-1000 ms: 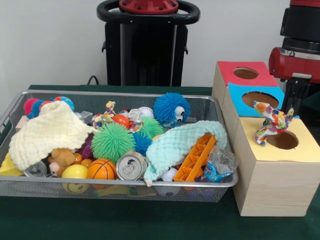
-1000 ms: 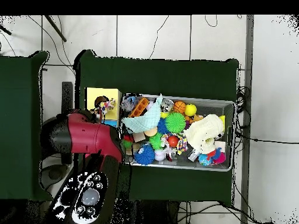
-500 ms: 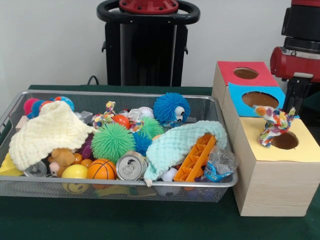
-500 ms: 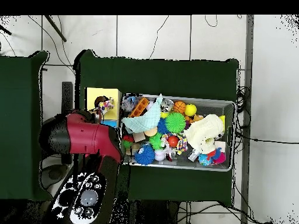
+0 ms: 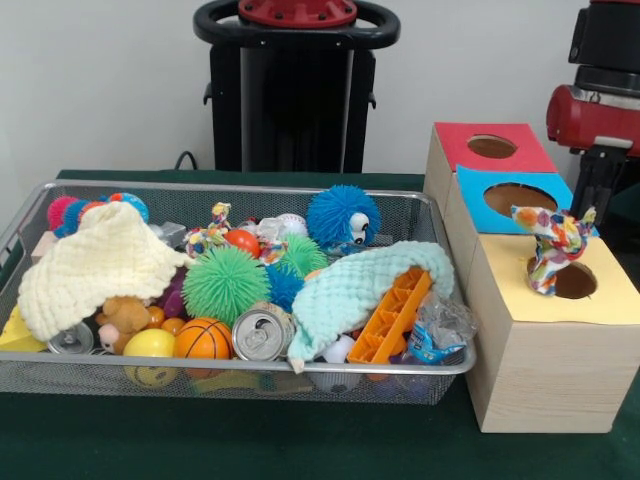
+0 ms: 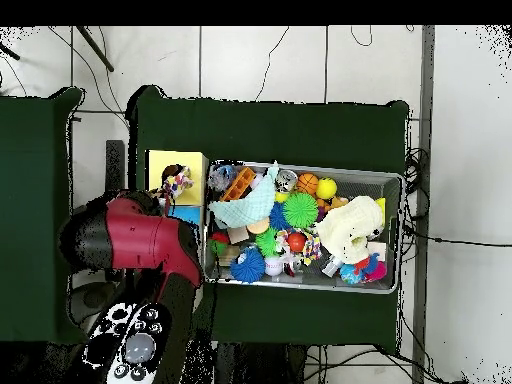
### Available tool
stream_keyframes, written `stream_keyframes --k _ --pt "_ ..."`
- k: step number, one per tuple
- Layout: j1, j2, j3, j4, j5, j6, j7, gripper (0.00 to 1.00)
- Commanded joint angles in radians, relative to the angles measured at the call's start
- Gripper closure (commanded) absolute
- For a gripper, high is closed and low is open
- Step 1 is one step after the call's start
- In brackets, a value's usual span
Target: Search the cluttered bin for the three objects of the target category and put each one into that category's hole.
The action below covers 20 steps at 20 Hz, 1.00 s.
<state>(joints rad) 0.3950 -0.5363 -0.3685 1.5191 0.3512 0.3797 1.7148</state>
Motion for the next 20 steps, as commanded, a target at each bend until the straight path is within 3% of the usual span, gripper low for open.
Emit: stream_keyframes --k 1,20 --pt "0.008 0.009 0.013 0.047 0.050 0.041 0.302 1.00" --pt "0.025 0.022 -0.010 0.041 0.065 0.043 0.299 1.00"
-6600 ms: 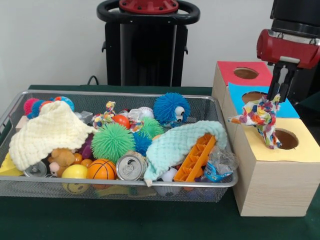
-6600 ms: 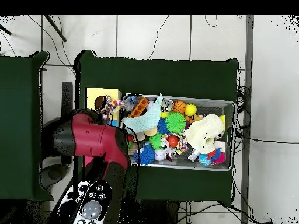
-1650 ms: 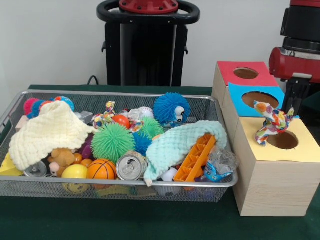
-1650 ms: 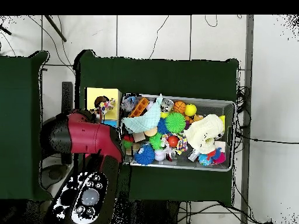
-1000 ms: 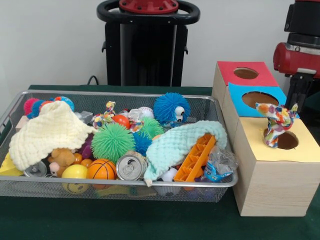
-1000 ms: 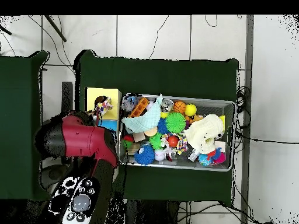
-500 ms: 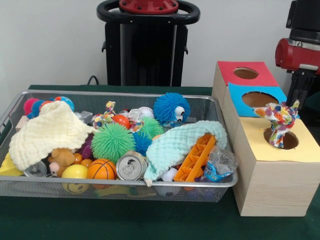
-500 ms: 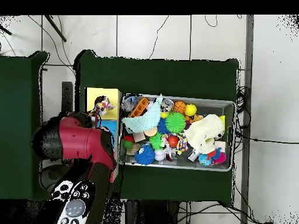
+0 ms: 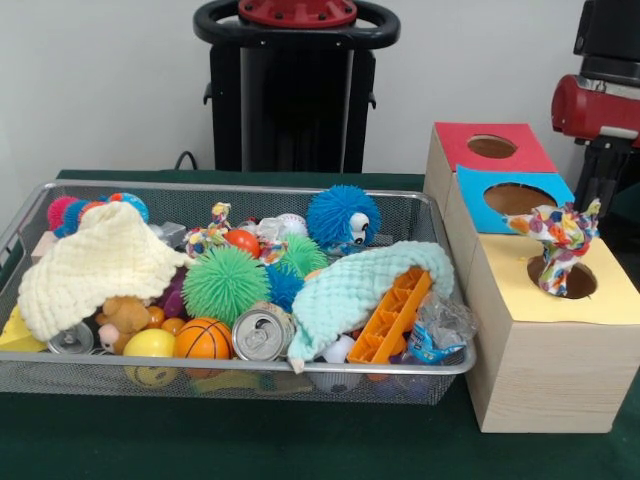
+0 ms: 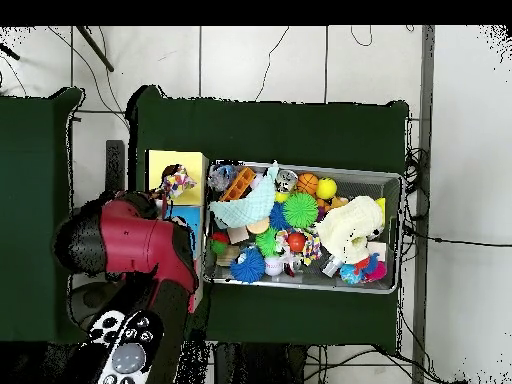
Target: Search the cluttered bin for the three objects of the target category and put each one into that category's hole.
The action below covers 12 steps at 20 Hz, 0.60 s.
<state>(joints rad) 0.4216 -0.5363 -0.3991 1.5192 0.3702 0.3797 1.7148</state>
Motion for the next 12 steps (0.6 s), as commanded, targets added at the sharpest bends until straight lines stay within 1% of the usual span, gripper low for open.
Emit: stream_keyframes --k 1,12 --pt "-0.003 0.025 0.022 0.037 0.047 0.040 0.297 1.00" --pt "-0.007 0.037 0.029 0.027 0.057 0.024 0.290 1.00"
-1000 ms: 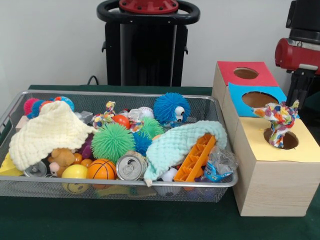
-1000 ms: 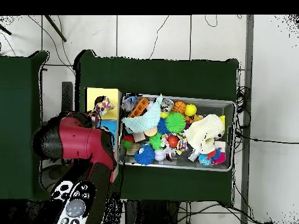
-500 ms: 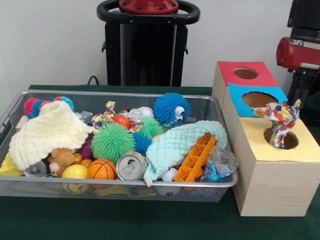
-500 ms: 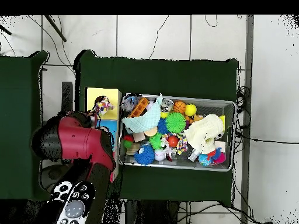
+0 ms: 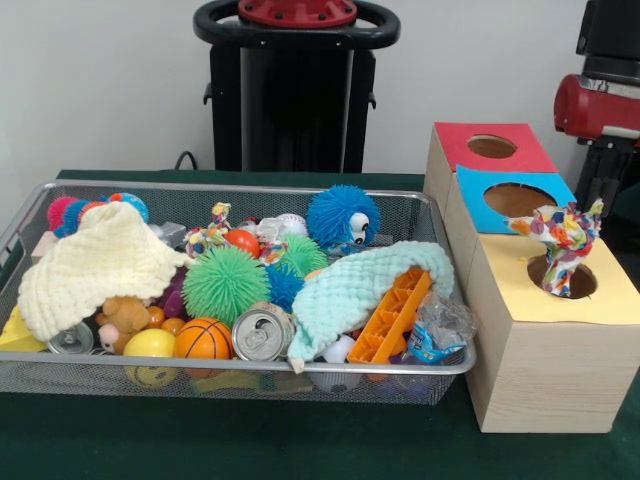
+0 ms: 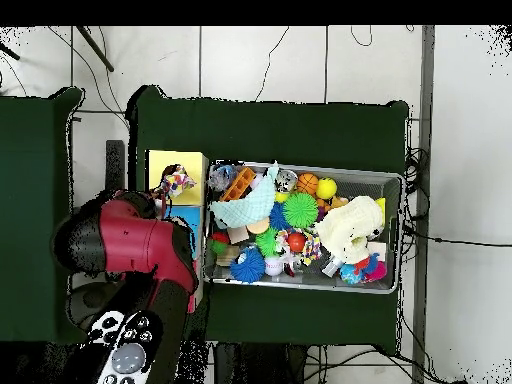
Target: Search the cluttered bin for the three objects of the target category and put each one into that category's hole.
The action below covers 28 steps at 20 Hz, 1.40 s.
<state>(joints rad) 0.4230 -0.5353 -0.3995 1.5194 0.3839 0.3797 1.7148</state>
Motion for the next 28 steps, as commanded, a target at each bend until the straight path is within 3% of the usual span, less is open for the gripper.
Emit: stream_keyframes --k 1,28 --pt "-0.009 0.037 0.030 0.026 0.043 0.024 0.290 1.00" --pt "-0.035 0.013 0.079 0.080 0.050 -0.044 0.269 1.00"
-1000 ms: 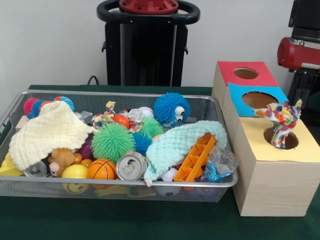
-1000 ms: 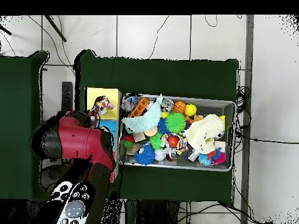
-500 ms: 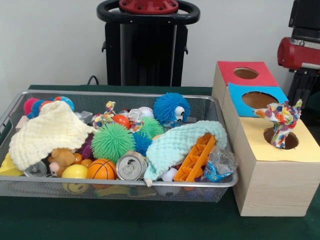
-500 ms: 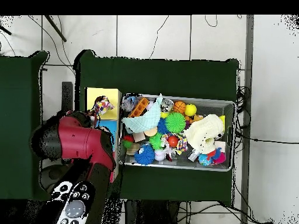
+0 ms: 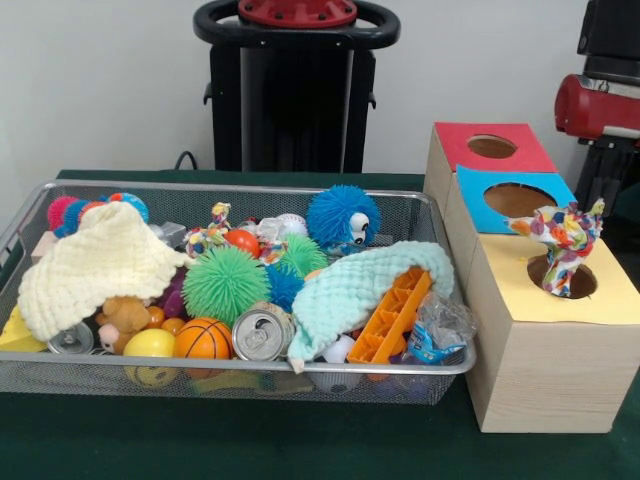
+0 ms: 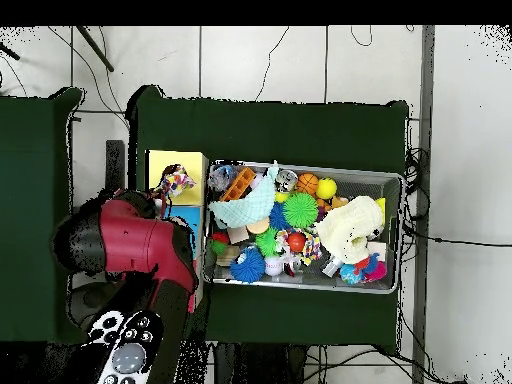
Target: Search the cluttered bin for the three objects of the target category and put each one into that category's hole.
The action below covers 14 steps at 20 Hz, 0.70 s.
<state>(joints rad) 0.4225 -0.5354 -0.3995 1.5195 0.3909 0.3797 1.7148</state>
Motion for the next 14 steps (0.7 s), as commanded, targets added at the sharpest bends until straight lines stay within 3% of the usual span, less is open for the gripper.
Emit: stream_keyframes --k 1,14 --pt "-0.037 0.011 0.083 0.085 0.044 -0.050 0.268 1.00" --pt "-0.041 0.004 0.100 0.125 0.062 -0.077 0.282 1.00"
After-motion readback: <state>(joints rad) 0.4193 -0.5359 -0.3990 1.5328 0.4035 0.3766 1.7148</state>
